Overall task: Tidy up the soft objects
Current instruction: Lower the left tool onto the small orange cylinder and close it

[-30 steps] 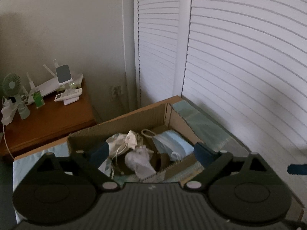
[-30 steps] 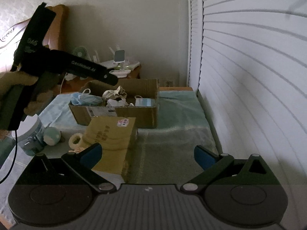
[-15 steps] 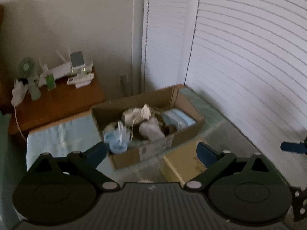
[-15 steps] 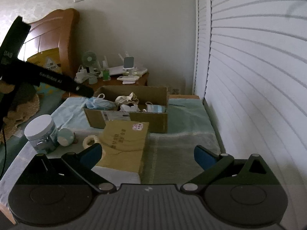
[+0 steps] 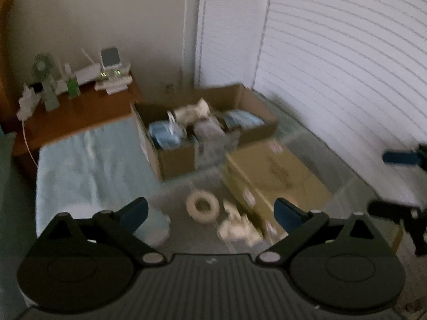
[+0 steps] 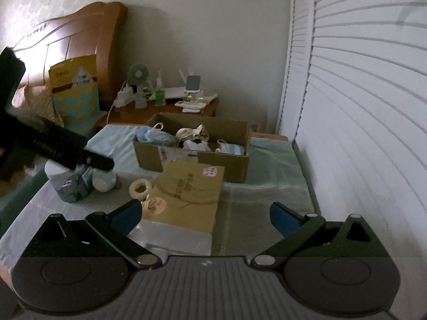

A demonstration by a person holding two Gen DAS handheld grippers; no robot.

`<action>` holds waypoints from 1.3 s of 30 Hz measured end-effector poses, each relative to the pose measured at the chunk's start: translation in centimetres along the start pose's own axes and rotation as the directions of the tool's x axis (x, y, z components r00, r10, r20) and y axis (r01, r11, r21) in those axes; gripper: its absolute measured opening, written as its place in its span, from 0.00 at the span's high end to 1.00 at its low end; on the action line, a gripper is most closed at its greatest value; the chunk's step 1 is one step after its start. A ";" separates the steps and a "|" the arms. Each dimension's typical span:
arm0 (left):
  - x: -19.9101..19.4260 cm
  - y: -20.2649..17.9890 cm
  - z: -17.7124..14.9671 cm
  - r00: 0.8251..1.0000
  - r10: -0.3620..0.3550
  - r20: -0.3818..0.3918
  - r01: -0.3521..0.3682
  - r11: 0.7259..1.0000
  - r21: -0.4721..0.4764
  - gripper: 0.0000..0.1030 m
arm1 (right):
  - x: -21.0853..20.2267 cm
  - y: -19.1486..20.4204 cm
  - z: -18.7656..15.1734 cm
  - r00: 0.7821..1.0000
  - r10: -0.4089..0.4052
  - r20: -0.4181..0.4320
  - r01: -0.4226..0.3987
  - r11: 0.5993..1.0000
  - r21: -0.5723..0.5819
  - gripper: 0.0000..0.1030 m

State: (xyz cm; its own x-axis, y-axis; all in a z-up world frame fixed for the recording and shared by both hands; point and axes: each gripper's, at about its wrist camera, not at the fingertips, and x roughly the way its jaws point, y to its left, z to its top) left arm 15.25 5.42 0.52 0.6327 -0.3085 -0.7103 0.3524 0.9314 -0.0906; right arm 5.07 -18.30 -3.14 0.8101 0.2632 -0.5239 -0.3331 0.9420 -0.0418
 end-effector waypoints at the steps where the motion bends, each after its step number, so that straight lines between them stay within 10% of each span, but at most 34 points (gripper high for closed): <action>1: 0.1 -0.2 -0.8 1.000 -0.011 -0.007 0.011 1.000 0.004 0.03 | 0.1 0.3 -0.1 1.000 -0.001 -0.005 0.001 1.000 -0.009 0.00; 13: 2.8 -3.1 -6.3 0.987 -0.133 -0.090 0.148 0.972 0.184 0.04 | 1.0 1.7 -0.7 0.998 -0.013 -0.057 0.012 1.000 -0.025 0.00; 20: 4.9 -4.3 -6.4 0.969 -0.183 -0.166 0.224 0.932 0.285 0.21 | 1.3 1.6 -0.8 0.997 -0.024 -0.069 0.023 1.000 -0.008 0.00; 33: 4.7 -4.1 -6.8 0.945 -0.219 -0.243 0.286 0.915 0.284 0.23 | 2.1 1.1 -1.0 0.996 -0.007 -0.086 0.007 1.000 0.001 0.00; 39: 4.3 -3.6 -6.9 0.958 -0.193 -0.213 0.247 0.931 0.269 0.39 | 2.5 1.6 -1.9 0.993 0.006 -0.116 -0.010 0.999 -0.035 0.02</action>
State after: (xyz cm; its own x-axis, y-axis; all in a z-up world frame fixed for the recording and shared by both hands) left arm 11.96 2.11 -7.01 0.3915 -0.4339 -0.8114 0.6697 0.7392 -0.0722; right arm 5.64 -16.54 -6.15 0.7463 0.2429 -0.6197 -0.3582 0.9313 -0.0663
